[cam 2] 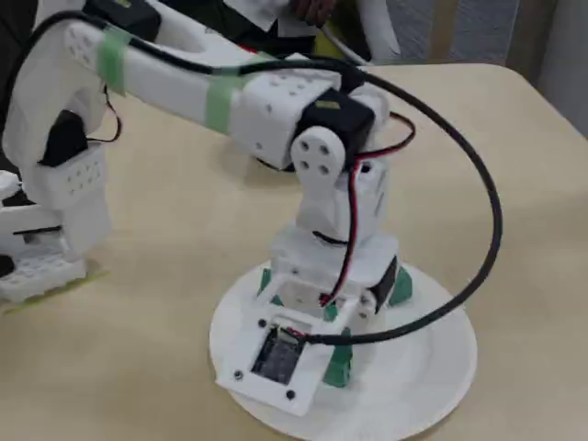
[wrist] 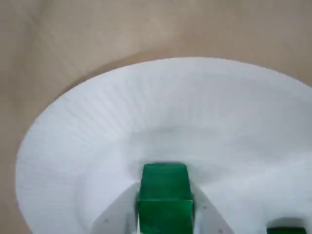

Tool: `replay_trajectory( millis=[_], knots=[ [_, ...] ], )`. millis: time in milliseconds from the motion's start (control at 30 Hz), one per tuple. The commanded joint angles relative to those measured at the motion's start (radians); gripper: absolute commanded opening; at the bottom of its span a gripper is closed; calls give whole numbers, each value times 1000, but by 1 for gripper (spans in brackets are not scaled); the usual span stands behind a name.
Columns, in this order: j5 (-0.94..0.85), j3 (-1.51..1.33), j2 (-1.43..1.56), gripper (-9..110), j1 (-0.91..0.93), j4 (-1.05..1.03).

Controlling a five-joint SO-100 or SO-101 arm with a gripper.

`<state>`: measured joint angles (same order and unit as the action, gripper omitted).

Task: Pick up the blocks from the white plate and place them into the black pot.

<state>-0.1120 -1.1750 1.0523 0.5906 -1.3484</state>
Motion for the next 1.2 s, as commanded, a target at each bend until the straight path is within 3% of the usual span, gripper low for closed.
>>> replay_trajectory(
  millis=[0, 233, 533, 833, 1167],
  knots=[
    [-8, 63, 46, -2, -8, -12],
    [5, 64, 304, -2, -144, -3],
    [52, -11, 592, -2, -649, 11],
    [100, -339, 762, -2, -1120, 250],
    [100, -523, 706, -2, -1249, 483]
  ],
)
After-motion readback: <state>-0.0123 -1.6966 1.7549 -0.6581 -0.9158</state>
